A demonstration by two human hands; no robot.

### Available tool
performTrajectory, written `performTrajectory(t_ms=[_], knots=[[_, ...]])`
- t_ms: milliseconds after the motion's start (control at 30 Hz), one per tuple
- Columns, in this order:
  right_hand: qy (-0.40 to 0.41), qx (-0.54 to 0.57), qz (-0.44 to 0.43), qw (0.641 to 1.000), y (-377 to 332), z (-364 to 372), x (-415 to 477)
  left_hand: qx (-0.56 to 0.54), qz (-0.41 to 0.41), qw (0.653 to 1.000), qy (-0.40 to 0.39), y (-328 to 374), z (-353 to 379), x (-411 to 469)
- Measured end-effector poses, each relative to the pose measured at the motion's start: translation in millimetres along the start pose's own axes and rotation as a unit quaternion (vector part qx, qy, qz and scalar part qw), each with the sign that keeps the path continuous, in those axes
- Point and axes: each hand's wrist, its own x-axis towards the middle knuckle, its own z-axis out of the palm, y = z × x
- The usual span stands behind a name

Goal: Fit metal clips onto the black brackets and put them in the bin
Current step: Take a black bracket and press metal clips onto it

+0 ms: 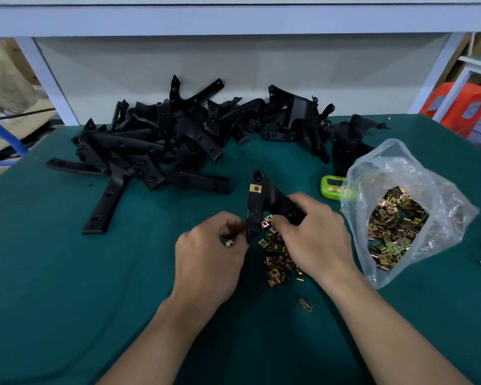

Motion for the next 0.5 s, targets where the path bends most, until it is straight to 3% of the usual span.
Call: performTrajectory(t_ms=[133,500], knots=[[-0.004,0.001,0.002,1.0,-2,-1,0,-0.021,-0.014,1.0,0.017,-1,2,2],[-0.006,-0.041,-0.013,0.999,-11,-4,-7,-0.067,-0.069,0.995,-0.027,-5,-5,11]])
